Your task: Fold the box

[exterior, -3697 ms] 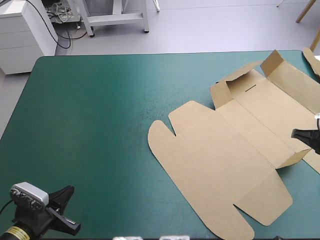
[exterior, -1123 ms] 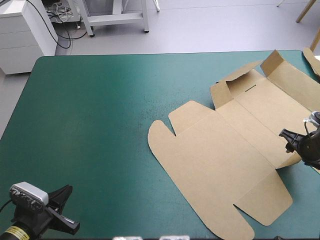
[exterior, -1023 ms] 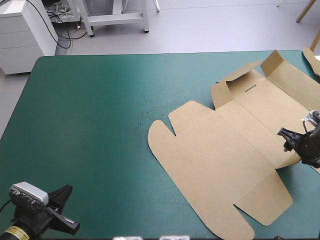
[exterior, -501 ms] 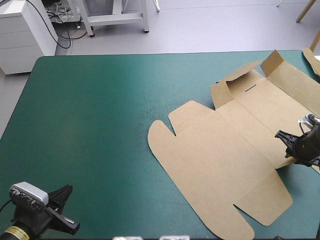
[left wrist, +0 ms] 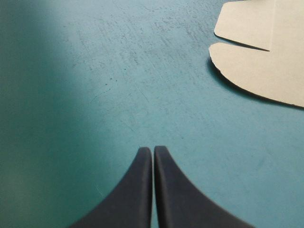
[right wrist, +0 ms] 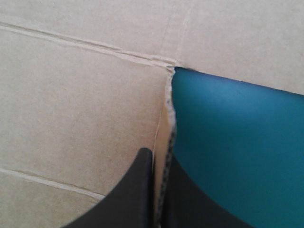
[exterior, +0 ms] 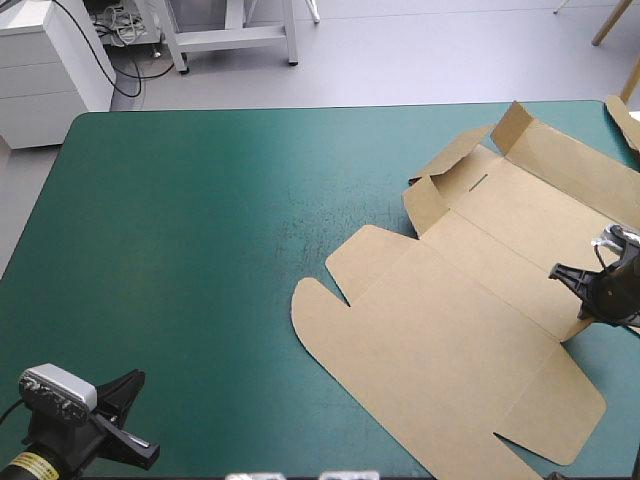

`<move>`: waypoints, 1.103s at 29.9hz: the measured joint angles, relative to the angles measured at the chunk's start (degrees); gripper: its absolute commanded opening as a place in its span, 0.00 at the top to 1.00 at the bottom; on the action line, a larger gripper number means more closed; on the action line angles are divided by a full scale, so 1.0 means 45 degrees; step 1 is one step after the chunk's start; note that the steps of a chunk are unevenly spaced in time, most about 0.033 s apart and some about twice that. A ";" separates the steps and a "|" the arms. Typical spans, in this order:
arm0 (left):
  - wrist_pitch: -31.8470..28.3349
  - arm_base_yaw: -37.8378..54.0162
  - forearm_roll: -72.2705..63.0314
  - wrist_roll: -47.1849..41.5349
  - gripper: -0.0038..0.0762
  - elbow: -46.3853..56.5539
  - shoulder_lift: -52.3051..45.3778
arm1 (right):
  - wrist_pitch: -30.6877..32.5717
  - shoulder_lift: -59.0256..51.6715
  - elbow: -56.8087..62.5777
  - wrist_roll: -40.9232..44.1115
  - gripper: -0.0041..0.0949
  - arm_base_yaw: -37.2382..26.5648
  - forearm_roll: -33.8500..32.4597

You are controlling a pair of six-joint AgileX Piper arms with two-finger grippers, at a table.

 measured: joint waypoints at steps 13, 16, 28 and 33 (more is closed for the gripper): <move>-0.0059 0.0000 0.0000 0.0000 0.96 0.0000 0.0000 | 0.1882 0.1906 -0.3414 -0.2550 0.97 0.0082 0.0076; -0.0082 0.0000 -0.0013 0.0000 0.96 0.0000 0.0000 | 0.2160 0.2744 -0.4321 -0.2746 0.97 0.0460 -0.0320; -0.0095 0.0000 -0.0022 0.0000 0.96 0.0000 0.0000 | 0.3180 0.6143 -0.8702 -0.3558 0.97 0.3562 -0.1829; -0.0093 0.0000 -0.0022 0.0000 0.96 0.0000 0.0000 | 0.3221 0.7302 -1.0459 -0.4108 0.97 0.4910 -0.1875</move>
